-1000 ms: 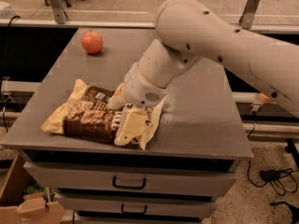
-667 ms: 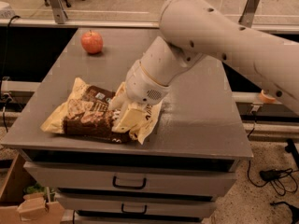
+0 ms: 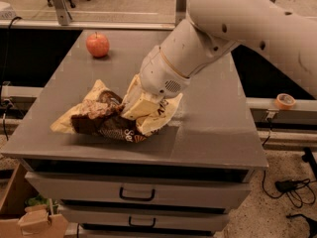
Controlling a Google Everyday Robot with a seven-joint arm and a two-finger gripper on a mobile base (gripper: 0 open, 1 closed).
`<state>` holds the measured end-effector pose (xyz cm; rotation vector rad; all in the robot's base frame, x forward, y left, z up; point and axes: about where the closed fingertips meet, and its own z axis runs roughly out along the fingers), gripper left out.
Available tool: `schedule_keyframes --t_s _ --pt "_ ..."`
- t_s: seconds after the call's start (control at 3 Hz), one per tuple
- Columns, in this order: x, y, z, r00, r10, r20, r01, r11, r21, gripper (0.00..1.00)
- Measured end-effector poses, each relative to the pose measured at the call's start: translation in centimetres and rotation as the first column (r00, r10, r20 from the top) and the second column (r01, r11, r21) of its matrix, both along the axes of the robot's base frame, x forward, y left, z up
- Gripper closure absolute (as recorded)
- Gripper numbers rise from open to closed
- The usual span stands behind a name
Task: Move brown chip bag near apple
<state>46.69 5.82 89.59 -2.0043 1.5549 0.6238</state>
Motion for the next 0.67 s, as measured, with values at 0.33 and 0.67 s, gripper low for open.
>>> schedule_keyframes --t_s 0.33,0.67 --pt "0.0 0.0 0.0 1.0000 0.000 0.000 0.000 1.000 0.000 1.00" --pt "2.9 -0.1 0.3 0.9957 -0.031 0.088 0.027 0.999 0.036 1.00"
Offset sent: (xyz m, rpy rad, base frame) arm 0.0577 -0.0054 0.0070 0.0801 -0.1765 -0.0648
